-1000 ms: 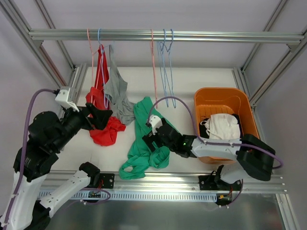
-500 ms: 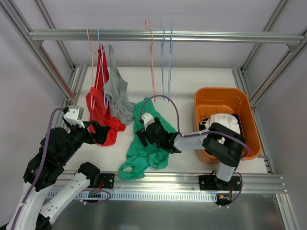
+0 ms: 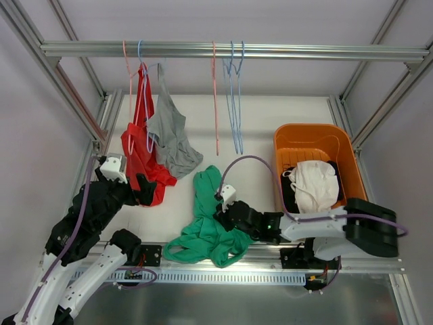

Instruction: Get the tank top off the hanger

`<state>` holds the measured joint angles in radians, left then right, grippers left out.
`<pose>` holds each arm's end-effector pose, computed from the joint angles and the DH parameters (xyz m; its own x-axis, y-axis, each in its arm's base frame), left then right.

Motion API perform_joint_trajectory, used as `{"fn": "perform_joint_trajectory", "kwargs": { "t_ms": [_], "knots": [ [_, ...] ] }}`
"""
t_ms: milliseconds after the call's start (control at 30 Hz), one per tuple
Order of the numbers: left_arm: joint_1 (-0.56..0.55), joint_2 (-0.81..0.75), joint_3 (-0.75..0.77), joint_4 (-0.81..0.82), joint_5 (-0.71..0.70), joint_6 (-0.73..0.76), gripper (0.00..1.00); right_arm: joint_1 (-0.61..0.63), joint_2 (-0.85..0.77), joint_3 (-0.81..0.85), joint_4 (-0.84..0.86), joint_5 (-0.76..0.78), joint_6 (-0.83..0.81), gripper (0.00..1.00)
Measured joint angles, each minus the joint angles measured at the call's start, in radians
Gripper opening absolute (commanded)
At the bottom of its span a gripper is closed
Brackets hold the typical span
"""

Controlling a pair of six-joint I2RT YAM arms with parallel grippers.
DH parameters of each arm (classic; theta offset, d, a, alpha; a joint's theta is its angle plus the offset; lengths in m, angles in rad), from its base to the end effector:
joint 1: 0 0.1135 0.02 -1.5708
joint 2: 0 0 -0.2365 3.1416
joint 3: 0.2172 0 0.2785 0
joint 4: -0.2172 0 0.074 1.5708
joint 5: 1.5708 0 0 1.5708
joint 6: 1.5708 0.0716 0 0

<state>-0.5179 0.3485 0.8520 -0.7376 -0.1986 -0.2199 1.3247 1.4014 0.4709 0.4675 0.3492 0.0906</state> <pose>0.1349 -0.0606 0.3446 -0.2662 -0.0944 -0.9593 0.2670 0.9490 -0.1675 0.1010 0.3016 0.1013 -0.1841 -0.3838 -0.9049 -0.8235 0.5629 -0.0712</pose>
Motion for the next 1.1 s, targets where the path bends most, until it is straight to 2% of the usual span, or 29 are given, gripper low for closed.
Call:
{"fn": "perform_joint_trajectory", "kwargs": {
  "t_ms": [233,433,800,1100],
  "knots": [
    [0.000,-0.069,-0.025,0.015,-0.059,-0.010,0.99,0.051,-0.493,0.045,-0.270,0.099,-0.036,0.00],
    [0.000,-0.113,-0.032,0.023,-0.107,-0.020,0.98,0.052,-0.742,0.173,-0.502,0.159,-0.108,0.00],
    [0.000,-0.143,-0.034,0.024,-0.131,-0.026,0.99,0.053,-0.823,0.540,-0.909,0.362,-0.226,0.00],
    [0.000,-0.155,-0.043,0.024,-0.152,-0.026,0.99,0.053,-0.855,0.681,-1.092,0.447,-0.264,0.00]
  ]
}}
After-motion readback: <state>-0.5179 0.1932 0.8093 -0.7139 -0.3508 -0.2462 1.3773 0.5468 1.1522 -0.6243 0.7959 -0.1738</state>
